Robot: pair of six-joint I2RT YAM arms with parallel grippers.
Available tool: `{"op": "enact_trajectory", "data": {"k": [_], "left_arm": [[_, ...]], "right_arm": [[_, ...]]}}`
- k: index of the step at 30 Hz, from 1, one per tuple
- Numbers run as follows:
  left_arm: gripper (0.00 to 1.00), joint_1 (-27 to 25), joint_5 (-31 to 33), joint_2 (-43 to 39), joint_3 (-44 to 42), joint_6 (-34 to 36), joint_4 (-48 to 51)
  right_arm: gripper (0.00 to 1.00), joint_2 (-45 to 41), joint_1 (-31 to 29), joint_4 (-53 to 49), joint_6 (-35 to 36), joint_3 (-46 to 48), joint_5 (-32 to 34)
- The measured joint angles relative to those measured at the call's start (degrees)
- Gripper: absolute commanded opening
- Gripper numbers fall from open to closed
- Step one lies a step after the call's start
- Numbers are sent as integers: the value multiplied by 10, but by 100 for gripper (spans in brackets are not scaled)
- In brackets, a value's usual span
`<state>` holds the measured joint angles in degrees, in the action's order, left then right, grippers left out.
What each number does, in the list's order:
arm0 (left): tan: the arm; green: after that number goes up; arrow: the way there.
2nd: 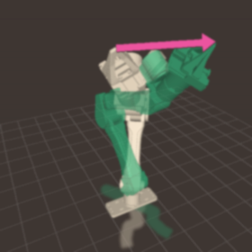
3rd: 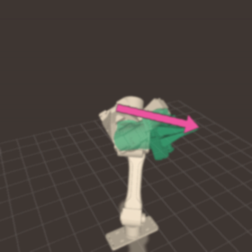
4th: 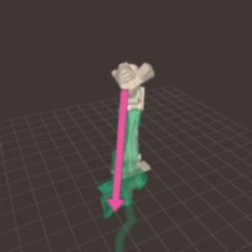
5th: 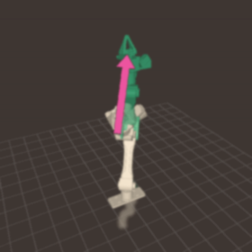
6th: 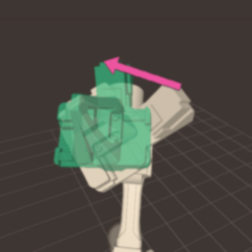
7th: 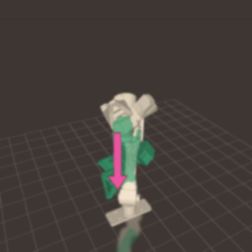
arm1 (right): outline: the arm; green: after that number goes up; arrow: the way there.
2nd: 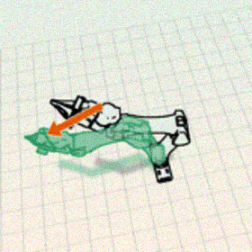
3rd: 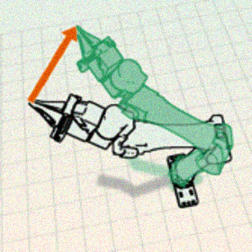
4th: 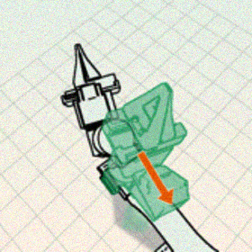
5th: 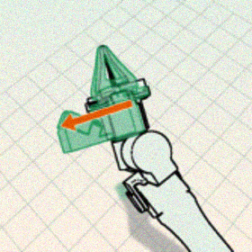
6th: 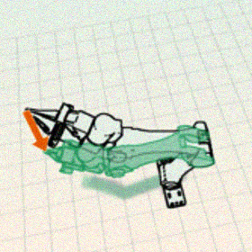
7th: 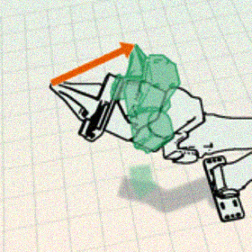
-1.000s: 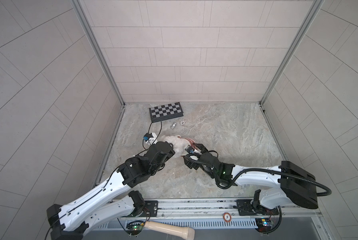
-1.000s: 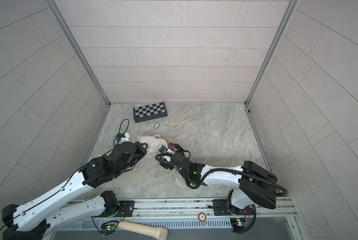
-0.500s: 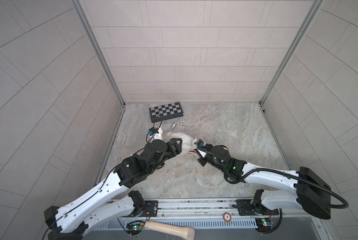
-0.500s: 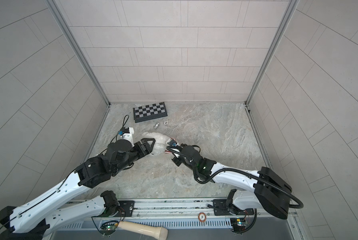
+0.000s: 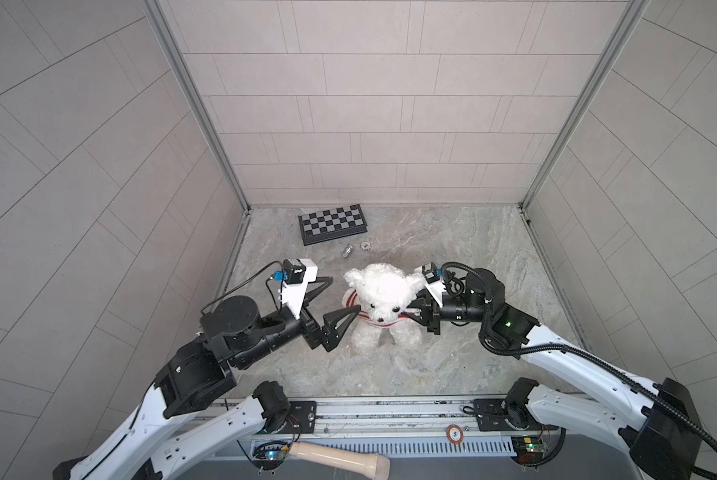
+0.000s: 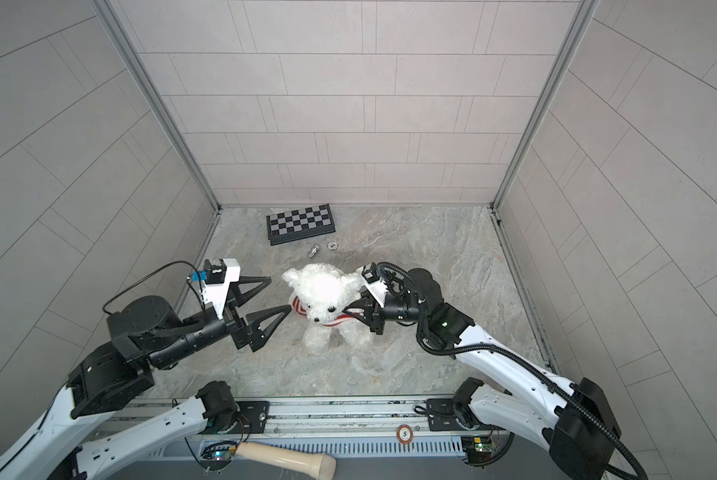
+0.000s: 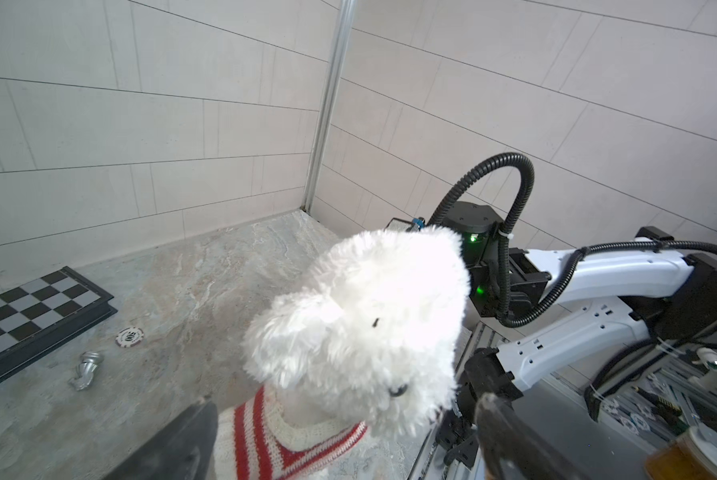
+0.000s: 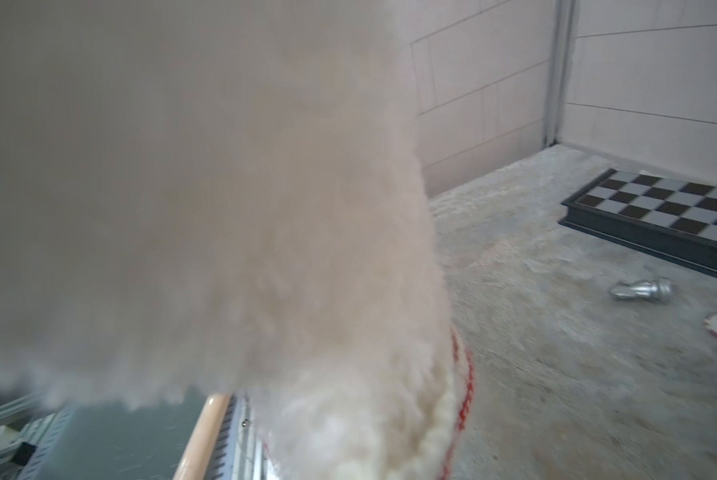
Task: Dress the teddy bear
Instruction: 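Lift the bear upright with both grippers, holding it between them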
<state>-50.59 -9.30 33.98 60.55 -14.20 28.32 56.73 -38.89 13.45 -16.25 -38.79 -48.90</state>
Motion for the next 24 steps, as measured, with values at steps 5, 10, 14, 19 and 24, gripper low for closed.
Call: {"op": "enact_trajectory", "data": {"k": [5,10,14,19,24], "left_arm": [[100,0,-58,2,-2,12,-27],[100,0,-121,18,0,12,-61],[100,0,-151,61,23,17,-61],[92,0,-166,105,42,24,-71],[89,0,-177,130,45,23,-75]], "right_arm": [[0,-6,0,31,-34,0,-60],[0,-5,0,49,-53,0,-94],[0,-1,0,49,-53,0,-111],[0,10,0,11,-39,-7,-120],[0,18,0,-24,-24,-18,-122]]}}
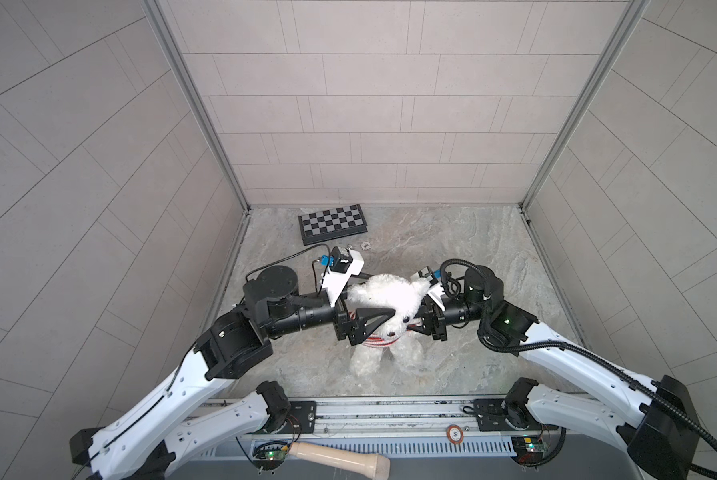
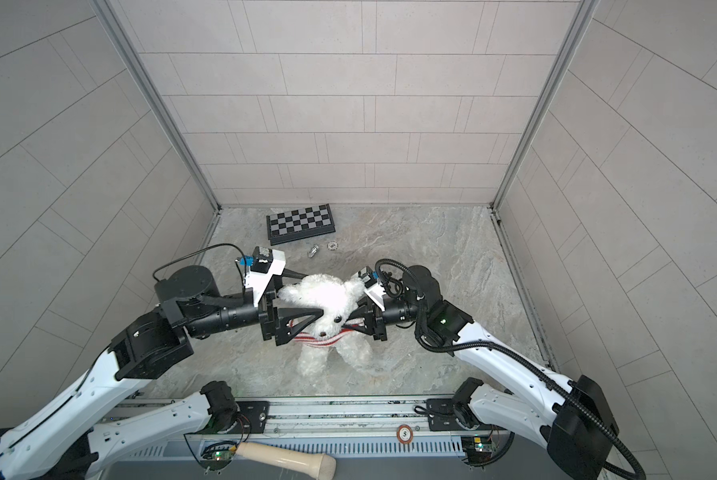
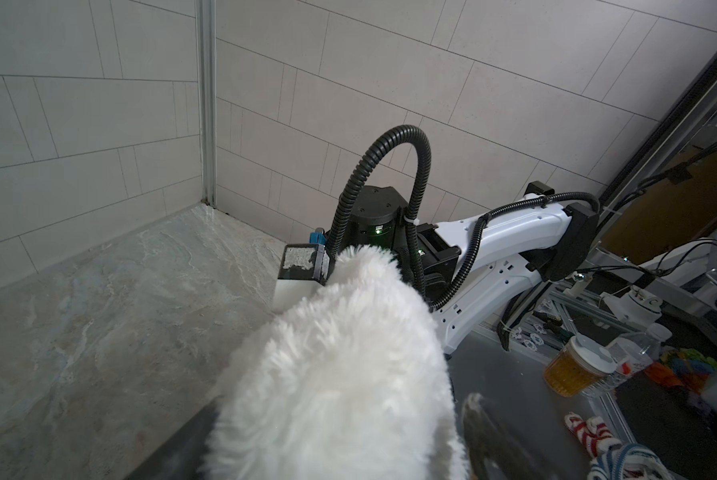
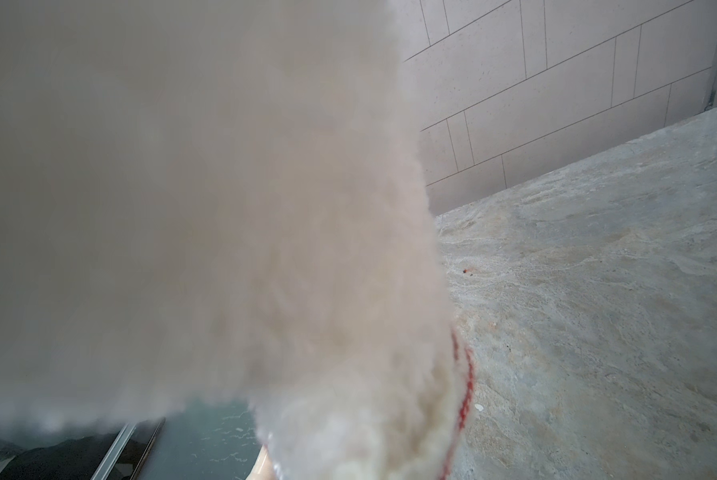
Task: Dress the teddy bear
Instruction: 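Lift the bear upright with both grippers, holding it between them, then open the right gripper and draw it back while the left holds the bear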
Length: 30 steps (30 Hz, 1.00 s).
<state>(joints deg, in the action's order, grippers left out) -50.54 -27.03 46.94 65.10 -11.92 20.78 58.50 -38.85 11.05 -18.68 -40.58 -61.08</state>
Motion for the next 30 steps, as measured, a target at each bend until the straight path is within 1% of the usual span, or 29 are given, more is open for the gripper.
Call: {"op": "enact_trajectory", "data": {"k": [1,6,8,10,16,17,19,22,27,29,30], "left_arm": [[86,0,1,3,1,0,0],[62,0,0,11,1,-4,-14],[47,0,-2,12,1,-10,-22],[35,0,-1,10,-4,-15,-31],[9,1,1,-1,-21,-32,-45],[5,1,1,-2,-22,-34,-46],[0,1,2,-5,-26,-38,-50],[0,1,2,-13,-33,-40,-59],[0,1,2,-28,-42,-42,-73],[0,1,7,-33,-45,-42,-77],[0,1,12,-36,-46,-43,-79]], "right_arm": [[0,0,0,-4,2,-3,0],[0,0,0,-11,7,-12,0],[0,1,0,-11,8,-12,0],[0,1,0,-10,9,-12,0],[0,0,0,-10,13,-12,6],[2,-1,0,-10,17,-12,8],[10,-6,0,-13,25,-12,17],[22,-19,-2,-23,43,-12,35],[46,-46,-3,-43,76,-12,87],[60,-59,-3,-50,84,-11,113],[65,-67,-3,-51,86,-8,126]]}}
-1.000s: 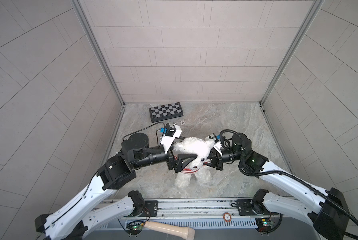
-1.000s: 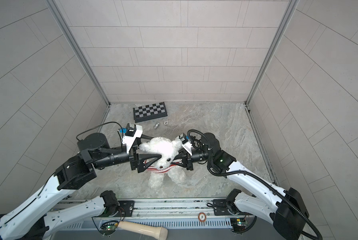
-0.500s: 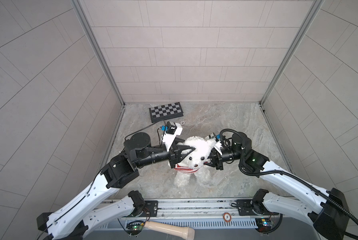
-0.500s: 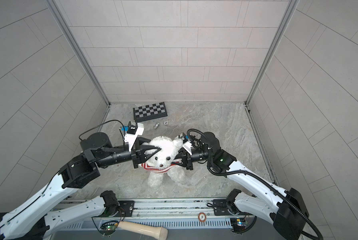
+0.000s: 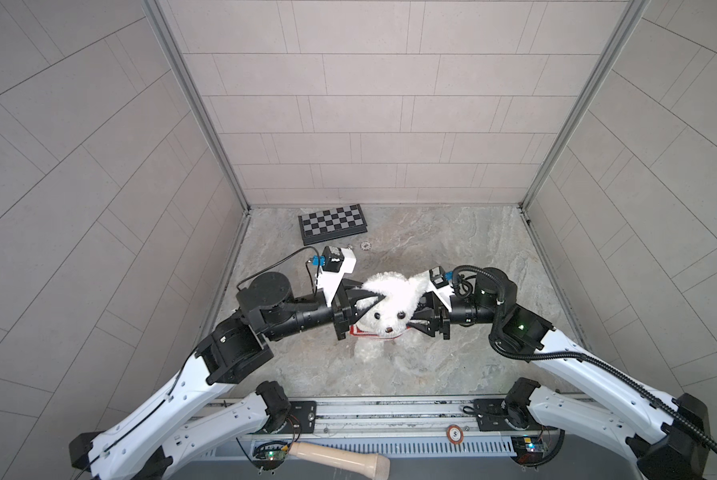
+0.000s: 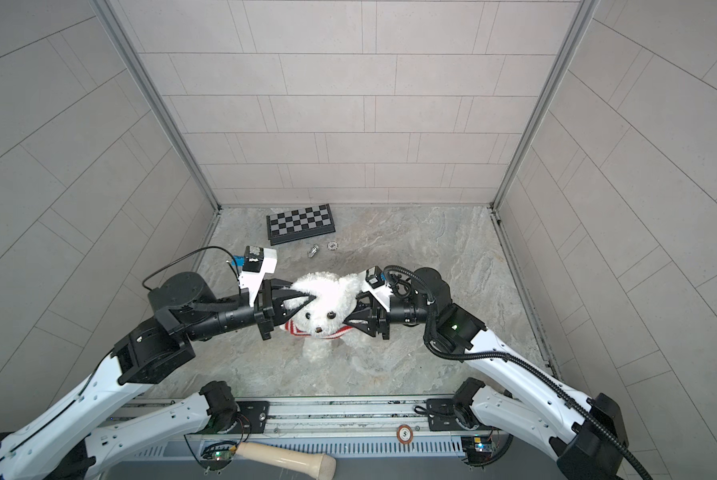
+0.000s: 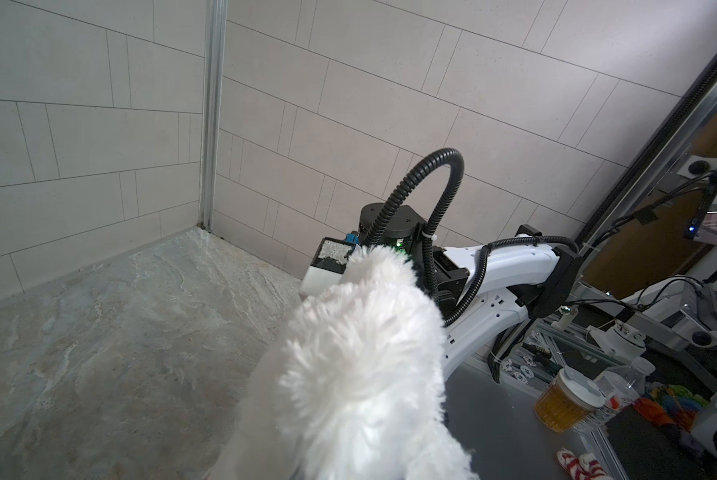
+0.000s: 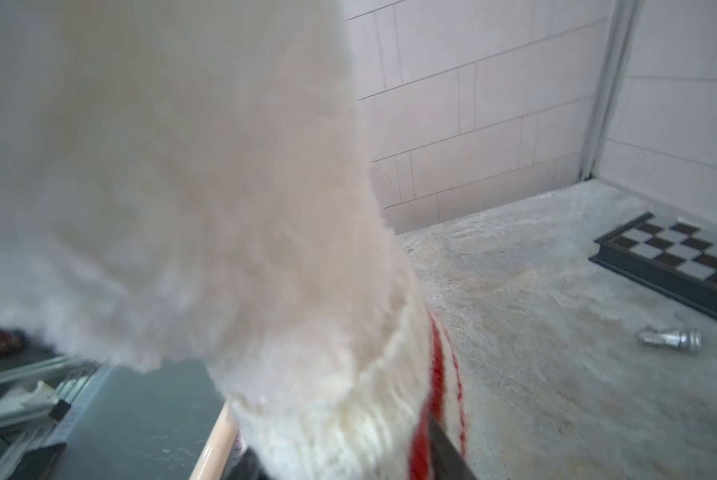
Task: Dress the teddy bear
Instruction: 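Open the right gripper and draw it back while the left holds the bear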
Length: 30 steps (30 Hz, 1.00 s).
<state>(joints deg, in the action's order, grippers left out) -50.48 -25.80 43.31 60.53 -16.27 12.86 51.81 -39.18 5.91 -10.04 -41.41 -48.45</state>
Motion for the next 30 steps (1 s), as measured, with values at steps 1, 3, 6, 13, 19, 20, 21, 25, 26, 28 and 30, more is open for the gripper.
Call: {"op": "enact_trajectory", "data": {"k": [1,3,6,13,19,20,21,25,26,28,30], "left_arm": [[0,0,5,-3,-2,-4,-4],[0,0,15,-9,-3,-14,-10],[0,0,27,-10,-1,-28,-16],[0,9,73,-3,42,-84,0],[0,26,81,-4,68,-130,1],[0,29,81,-4,69,-139,1],[0,32,81,-3,70,-148,2],[0,53,80,7,75,-194,13],[0,63,80,12,75,-208,16],[0,84,75,21,75,-236,20],[0,110,63,31,75,-267,21]], "right_arm": [[68,-9,1,0,0,4,12],[70,-30,2,1,-4,16,35],[70,-76,2,2,-7,40,76],[66,-220,2,9,-16,118,175],[59,-321,2,35,-14,182,209],[58,-328,1,36,-8,185,210],[56,-335,0,36,0,185,213],[47,-358,-16,43,42,185,226],[44,-362,-23,44,56,185,231],[40,-363,-37,43,84,183,241],[40,-356,-57,35,118,174,257]]}}
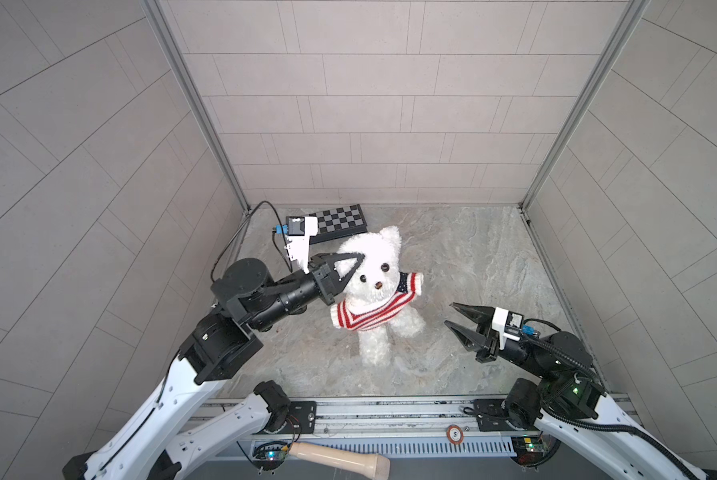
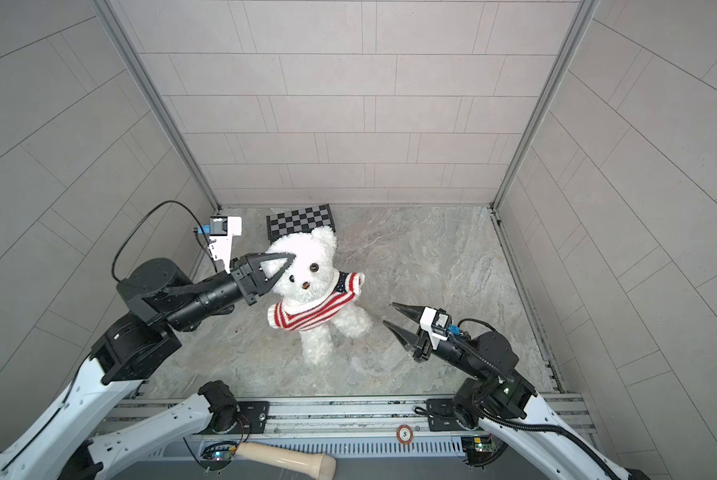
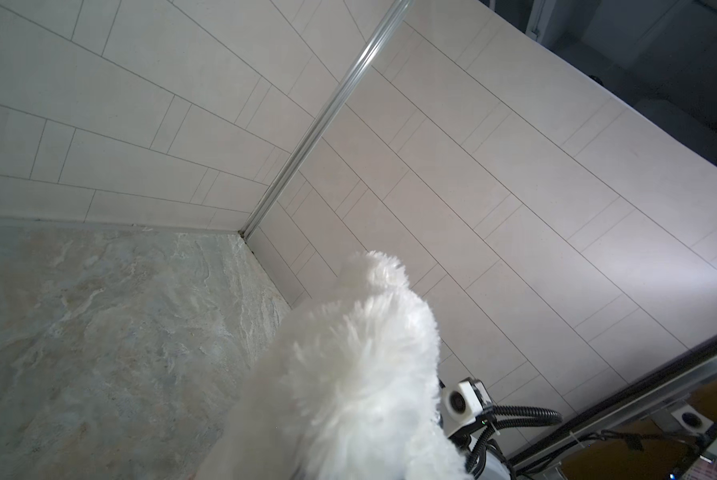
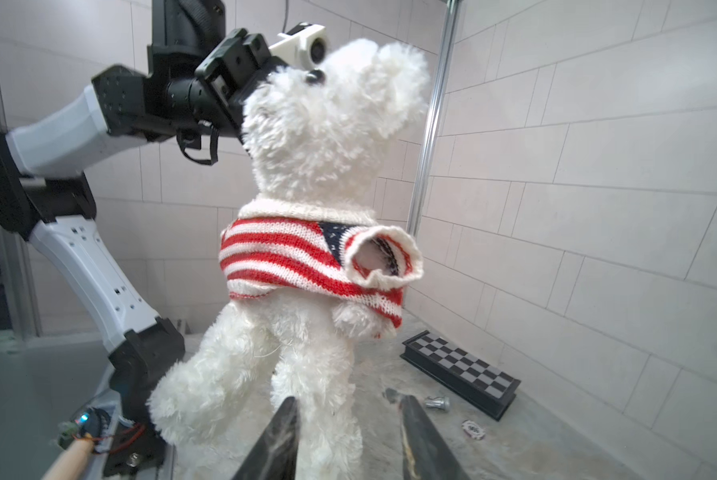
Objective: Dress the teddy bear
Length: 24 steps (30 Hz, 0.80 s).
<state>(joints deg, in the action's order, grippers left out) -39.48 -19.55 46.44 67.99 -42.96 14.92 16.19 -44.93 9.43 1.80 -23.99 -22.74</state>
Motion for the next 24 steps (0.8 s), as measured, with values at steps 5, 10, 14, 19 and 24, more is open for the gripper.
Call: {"op": "enact_trajectory", "data": {"k": [5,10,14,19,24], "left_arm": [[0,48,-35,25,-20,-71,-7],[0,69,-61,38,-46,-129,-28],[0,80,-78,44,-57,-167,-42],[0,83,-85,47,-57,-191,-55],[0,83,-88,47,-62,-203,-64]], "right_arm": [[38,42,-55,-9,80,-22,52],[31,105,-133,0,171,-27,129],[31,163,-173,19,238,-27,177],[30,222,-180,53,286,-27,205],[33,263,-184,102,311,-30,221]]}}
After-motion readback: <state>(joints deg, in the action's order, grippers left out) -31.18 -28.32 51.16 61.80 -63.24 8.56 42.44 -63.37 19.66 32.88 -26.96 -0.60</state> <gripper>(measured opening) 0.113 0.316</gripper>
